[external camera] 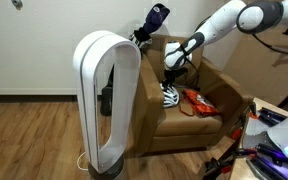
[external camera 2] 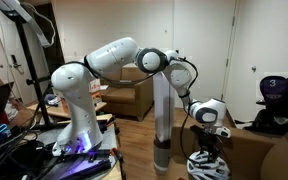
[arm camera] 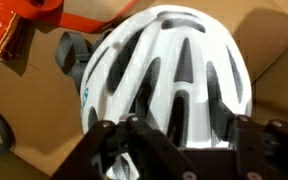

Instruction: Put the helmet on the right armrest

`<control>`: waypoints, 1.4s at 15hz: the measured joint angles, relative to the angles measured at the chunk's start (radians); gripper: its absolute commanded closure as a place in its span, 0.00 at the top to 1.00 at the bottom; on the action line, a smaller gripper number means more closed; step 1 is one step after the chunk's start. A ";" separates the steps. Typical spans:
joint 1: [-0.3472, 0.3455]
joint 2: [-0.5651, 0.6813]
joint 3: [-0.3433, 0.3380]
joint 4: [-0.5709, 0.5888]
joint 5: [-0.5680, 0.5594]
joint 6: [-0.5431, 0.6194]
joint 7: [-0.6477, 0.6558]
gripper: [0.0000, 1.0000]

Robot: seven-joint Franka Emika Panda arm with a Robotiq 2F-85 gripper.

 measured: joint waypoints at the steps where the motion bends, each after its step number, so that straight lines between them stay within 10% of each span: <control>1: 0.000 -0.005 0.000 -0.004 0.000 0.000 0.000 0.40; 9: 0.000 -0.036 -0.001 -0.035 0.000 0.000 0.000 0.40; 20: -0.052 -0.314 -0.026 -0.371 0.040 0.109 0.009 0.40; 21: -0.062 -0.347 -0.026 -0.408 0.050 0.121 0.009 0.65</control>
